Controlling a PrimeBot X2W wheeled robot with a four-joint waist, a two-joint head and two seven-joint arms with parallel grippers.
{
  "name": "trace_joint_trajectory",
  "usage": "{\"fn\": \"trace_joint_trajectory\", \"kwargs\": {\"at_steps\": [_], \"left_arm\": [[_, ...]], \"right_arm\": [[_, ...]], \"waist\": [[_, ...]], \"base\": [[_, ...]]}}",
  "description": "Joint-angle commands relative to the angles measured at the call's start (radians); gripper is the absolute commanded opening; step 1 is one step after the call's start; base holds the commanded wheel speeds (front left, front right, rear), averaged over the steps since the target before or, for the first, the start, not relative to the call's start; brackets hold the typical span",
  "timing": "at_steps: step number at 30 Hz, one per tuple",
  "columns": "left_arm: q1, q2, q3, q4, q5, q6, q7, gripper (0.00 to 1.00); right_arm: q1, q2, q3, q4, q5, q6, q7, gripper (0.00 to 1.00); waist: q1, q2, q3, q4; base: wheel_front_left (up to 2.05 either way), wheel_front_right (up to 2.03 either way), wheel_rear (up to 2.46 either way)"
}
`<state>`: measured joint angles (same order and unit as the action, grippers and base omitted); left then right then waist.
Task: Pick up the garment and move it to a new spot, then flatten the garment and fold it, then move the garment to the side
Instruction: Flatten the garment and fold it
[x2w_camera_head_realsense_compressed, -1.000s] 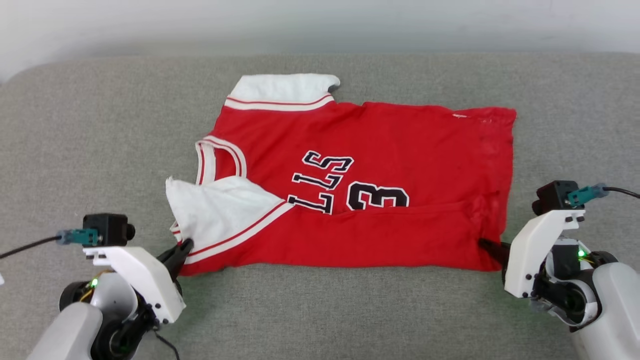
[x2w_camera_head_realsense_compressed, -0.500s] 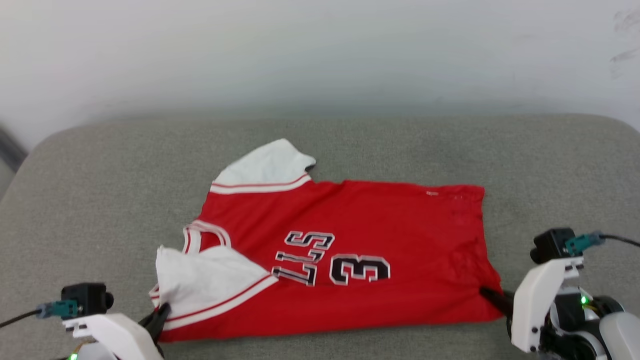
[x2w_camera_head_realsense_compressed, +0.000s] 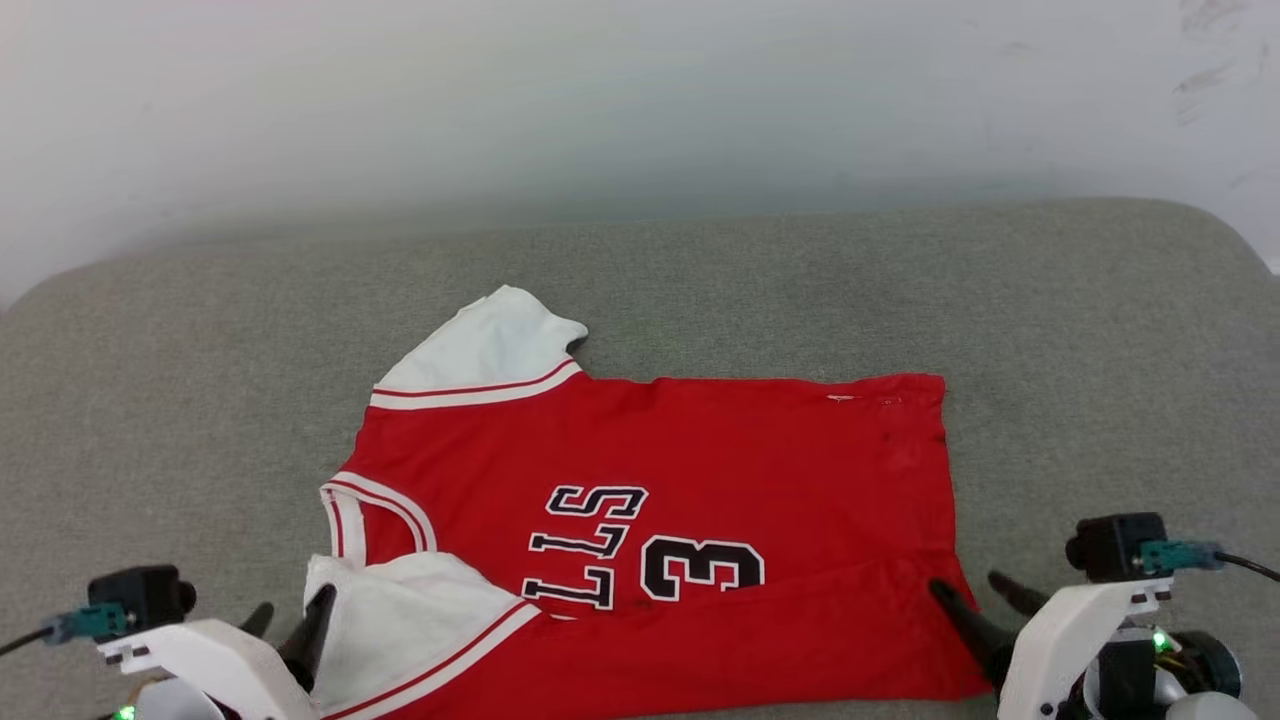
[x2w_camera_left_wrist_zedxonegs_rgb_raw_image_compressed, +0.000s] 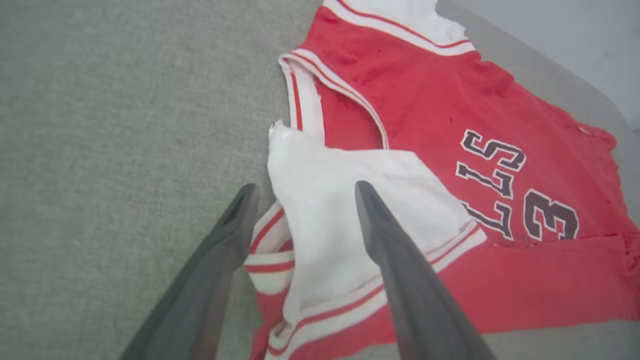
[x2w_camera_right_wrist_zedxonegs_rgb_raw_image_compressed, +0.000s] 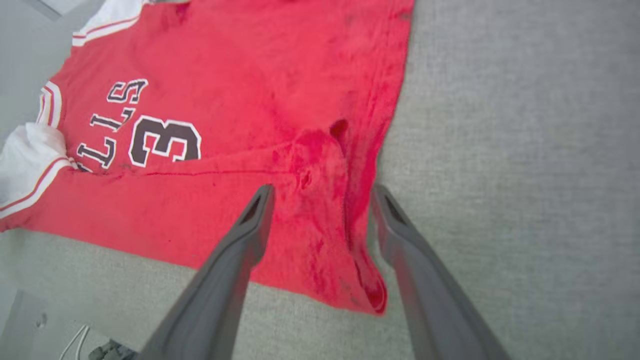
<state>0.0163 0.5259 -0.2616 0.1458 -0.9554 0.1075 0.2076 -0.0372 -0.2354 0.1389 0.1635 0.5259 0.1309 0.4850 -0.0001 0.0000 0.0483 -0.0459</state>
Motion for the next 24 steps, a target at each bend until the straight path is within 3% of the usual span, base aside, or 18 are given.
{"fn": "trace_joint_trajectory", "kwargs": {"at_steps": [1,7,14,19,24], "left_arm": [[-0.018,0.006,0.008,-0.003,0.012,0.004,-0.016,1.00],[-0.156,0.011,0.020,-0.029,0.094,0.023,-0.100,1.00],[-0.411,0.017,0.006,0.009,0.164,-0.006,-0.129,1.00],[-0.610,0.027,-0.002,0.068,0.178,-0.052,-0.104,1.00],[-0.782,0.054,-0.031,0.155,0.141,-0.154,0.006,1.00]], "right_arm": [[-0.011,0.003,-0.002,-0.015,-0.011,0.000,-0.041,1.00],[-0.058,0.030,-0.058,-0.057,-0.110,0.000,-0.303,1.00],[-0.155,0.085,-0.083,-0.104,-0.208,0.000,-0.466,1.00],[-0.226,0.107,-0.076,-0.142,-0.238,0.000,-0.521,1.00],[-0.270,0.127,-0.062,-0.150,-0.242,0.000,-0.536,1.00]], "waist": [[0.0001,0.0000,0.003,-0.009],[0.0001,0.0000,0.045,-0.034],[0.0001,0.0000,0.173,-0.079],[0.0001,0.0000,0.292,-0.116],[0.0001,0.0000,0.379,-0.157]], "base": [[0.00,0.00,0.00],[0.00,0.00,0.00],[0.00,0.00,0.00],[0.00,0.00,0.00],[0.00,0.00,0.00]]}}
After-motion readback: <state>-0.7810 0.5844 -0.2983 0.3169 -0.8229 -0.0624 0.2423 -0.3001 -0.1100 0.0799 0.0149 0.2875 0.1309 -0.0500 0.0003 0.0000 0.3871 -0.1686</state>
